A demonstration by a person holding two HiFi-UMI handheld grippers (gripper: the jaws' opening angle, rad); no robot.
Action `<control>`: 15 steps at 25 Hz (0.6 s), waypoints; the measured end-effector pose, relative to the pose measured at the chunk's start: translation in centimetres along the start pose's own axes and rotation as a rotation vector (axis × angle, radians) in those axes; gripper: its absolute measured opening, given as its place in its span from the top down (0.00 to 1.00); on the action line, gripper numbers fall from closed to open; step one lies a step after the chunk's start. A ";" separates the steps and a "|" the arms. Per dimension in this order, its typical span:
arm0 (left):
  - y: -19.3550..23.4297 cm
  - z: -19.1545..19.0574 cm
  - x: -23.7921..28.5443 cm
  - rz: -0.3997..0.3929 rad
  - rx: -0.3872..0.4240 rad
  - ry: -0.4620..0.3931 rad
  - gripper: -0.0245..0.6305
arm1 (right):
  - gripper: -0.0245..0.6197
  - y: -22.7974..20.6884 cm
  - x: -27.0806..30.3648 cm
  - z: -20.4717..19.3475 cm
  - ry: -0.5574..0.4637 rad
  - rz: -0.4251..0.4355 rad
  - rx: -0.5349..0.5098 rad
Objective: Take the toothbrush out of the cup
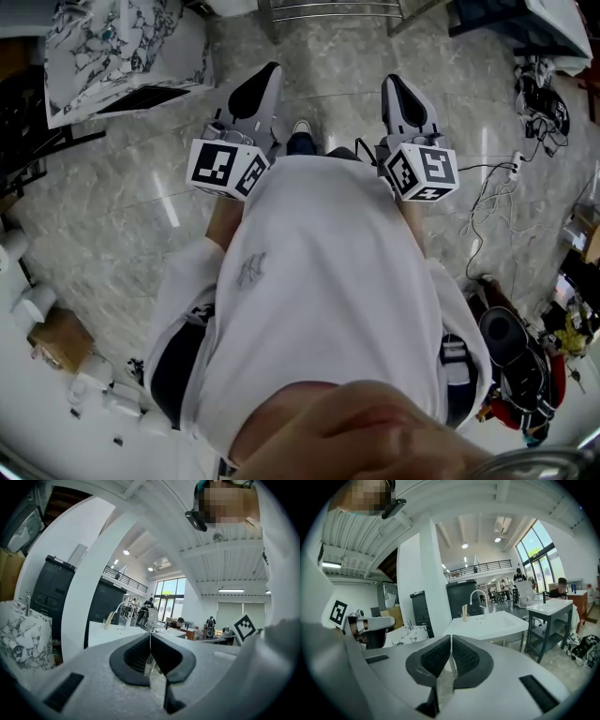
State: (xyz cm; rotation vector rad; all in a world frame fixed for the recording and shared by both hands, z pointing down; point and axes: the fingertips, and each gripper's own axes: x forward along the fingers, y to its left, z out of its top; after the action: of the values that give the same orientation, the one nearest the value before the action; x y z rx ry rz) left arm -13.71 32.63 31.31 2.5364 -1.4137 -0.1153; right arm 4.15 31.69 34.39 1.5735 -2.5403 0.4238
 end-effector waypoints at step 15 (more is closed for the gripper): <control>2.8 -1.4 0.7 0.015 -0.043 0.043 0.94 | 0.94 -2.1 2.2 -0.9 0.051 -0.073 0.019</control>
State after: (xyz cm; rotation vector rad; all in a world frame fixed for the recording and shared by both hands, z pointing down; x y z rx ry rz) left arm -15.44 30.83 33.42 2.4782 -1.3994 -0.0874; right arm 5.02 29.16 36.18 1.6351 -2.4400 0.4743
